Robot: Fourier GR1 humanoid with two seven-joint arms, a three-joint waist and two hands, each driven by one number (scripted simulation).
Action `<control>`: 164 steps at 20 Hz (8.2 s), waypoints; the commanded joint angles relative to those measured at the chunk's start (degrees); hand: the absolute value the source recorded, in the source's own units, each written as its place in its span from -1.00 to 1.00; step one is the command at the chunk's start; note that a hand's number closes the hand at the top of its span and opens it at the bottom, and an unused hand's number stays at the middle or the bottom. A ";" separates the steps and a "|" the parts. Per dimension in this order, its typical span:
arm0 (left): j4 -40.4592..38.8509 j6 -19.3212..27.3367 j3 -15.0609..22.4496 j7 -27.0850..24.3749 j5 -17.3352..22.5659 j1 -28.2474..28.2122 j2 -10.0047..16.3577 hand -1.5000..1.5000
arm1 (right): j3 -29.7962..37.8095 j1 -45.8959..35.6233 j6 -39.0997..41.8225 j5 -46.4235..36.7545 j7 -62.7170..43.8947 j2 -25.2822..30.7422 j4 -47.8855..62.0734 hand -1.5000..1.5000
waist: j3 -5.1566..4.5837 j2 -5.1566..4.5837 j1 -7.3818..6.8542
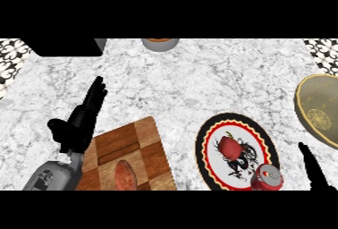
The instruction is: Pick the can from the plate and place it in the bowl
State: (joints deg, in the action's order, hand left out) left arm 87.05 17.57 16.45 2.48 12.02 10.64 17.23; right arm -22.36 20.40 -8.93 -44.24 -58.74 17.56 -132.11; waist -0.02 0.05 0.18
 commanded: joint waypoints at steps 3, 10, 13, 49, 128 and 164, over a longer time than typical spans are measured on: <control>0.74 -0.87 -0.91 2.59 -2.02 0.58 -2.21 0.00 | 2.44 0.03 -0.51 4.69 3.46 -2.49 -0.10 -1.00 | 0.04 0.00 0.11; -2.25 -2.73 -2.91 -1.52 -3.03 -1.08 -3.79 0.00 | 0.13 2.46 -3.05 3.15 5.99 -5.19 -2.85 -1.00 | 0.02 0.00 0.24; -3.16 -4.95 -4.16 -5.26 -2.48 -4.13 -3.51 0.00 | -1.58 5.60 -5.17 2.64 8.33 -6.18 -1.81 -1.00 | 0.01 0.00 0.24; 1.76 -9.03 -9.38 2.91 -9.18 -2.47 -8.33 0.00 | 1.27 4.58 -4.99 3.78 28.60 -4.69 25.78 1.00 | 0.02 0.02 -0.15; -1.52 -11.24 -10.97 1.92 -14.20 1.27 -12.92 0.00 | 27.10 -46.27 20.12 25.31 96.90 29.28 94.21 -1.00 | 0.17 -0.78 -2.22; 1.70 -13.69 -13.69 3.17 -12.23 -1.27 -10.94 0.00 | 40.18 -47.37 58.94 44.87 109.43 41.22 112.41 -1.00 | 0.55 -0.48 -0.57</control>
State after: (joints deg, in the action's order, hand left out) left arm 87.85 4.49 3.79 4.09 -0.79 8.51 5.01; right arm 18.12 -30.14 36.29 0.06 39.60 58.47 -19.60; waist 0.44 -0.50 -0.74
